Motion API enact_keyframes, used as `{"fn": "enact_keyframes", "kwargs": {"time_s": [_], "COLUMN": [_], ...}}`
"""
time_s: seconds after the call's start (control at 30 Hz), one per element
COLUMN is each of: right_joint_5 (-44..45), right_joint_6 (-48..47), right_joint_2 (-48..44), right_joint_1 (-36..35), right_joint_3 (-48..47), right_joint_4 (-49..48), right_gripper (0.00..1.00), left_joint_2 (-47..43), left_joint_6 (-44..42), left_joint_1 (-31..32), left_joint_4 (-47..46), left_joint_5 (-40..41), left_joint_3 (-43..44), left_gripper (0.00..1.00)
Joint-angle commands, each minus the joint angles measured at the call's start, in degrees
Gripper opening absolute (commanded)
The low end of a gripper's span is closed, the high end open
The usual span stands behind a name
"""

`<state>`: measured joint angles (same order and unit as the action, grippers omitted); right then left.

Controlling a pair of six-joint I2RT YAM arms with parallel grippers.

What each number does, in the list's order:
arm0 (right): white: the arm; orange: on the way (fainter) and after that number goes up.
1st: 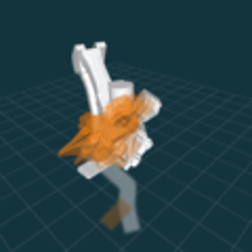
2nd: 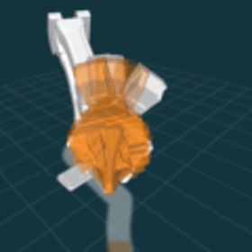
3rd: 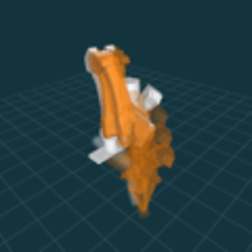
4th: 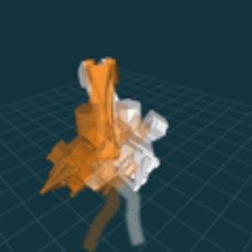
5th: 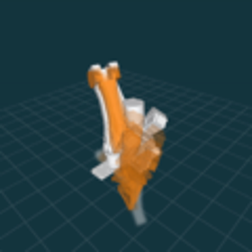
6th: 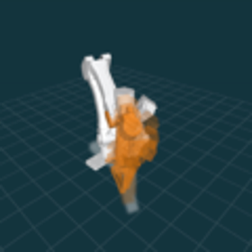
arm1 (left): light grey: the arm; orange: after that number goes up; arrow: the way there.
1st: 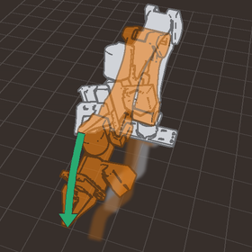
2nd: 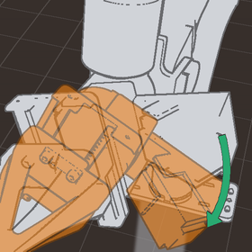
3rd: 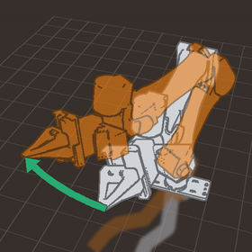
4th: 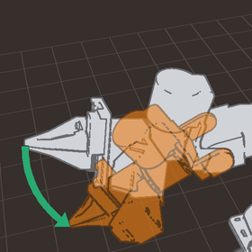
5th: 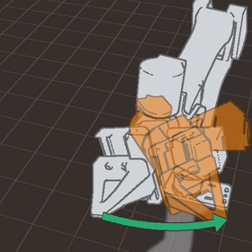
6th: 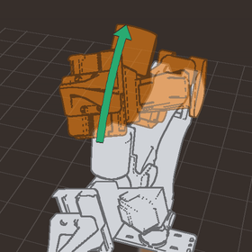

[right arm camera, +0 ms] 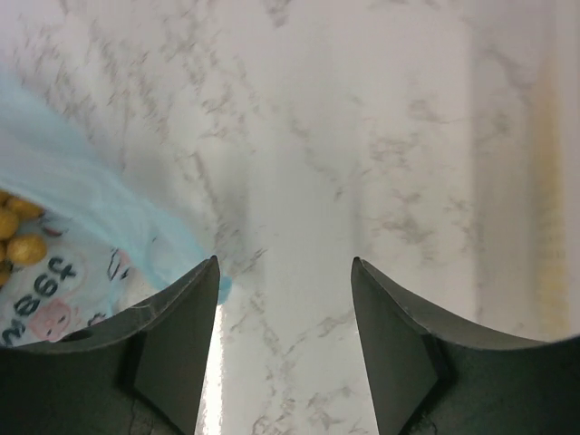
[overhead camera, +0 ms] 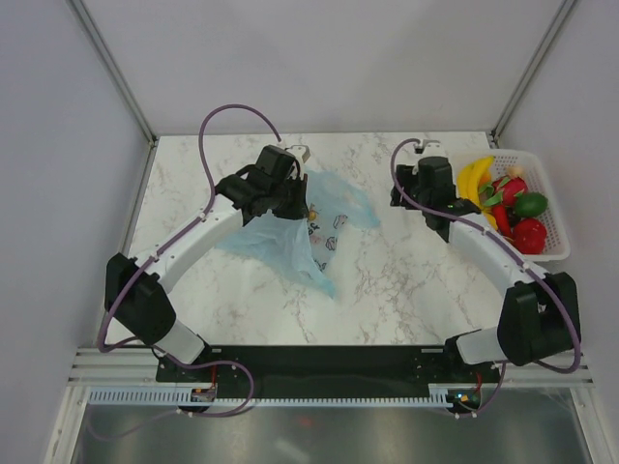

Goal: Place the fake fruits into the plastic bag and tie a complex knot
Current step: Pick up the fake fruit from the bin.

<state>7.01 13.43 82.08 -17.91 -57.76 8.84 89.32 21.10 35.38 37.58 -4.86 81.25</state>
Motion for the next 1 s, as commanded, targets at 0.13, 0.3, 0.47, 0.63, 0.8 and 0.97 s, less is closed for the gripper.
{"fn": "enact_keyframes", "kwargs": {"time_s": [0.13,0.3,0.47,0.63,0.8,0.97], "right_joint_5": [13.5,7.5,2.3,-0.8,-3.0,-3.2], "right_joint_6": [13.6,22.8,27.8,32.6,41.7,44.0], "right_joint_2": [-6.4,-4.7,-4.9,0.1,3.4,8.2], "right_joint_1": [16.6,30.4,35.9,37.8,39.2,39.3], "right_joint_3": [-3.1,-2.2,-0.4,-3.1,-1.2,-1.6], "right_joint_4": [14.4,19.5,18.0,17.6,14.5,9.5], "right_gripper": [0.71,0.74,0.98,0.98,0.98,0.98], "left_joint_2": [0.4,0.2,0.2,-0.6,-0.9,0.0], "left_joint_6": [-1.9,-2.3,-2.1,-1.4,-1.5,-1.8], "left_joint_1": [0.0,0.0,0.0,0.0,0.0,0.0], "left_joint_4": [-0.5,-0.4,-0.1,-0.1,0.1,0.2], "left_joint_5": [-2.1,-3.0,-3.1,-3.5,-3.5,-3.8], "left_joint_3": [2.6,2.4,2.3,2.2,2.3,2.9], "left_gripper": [0.02,0.02,0.02,0.02,0.02,0.02]}}
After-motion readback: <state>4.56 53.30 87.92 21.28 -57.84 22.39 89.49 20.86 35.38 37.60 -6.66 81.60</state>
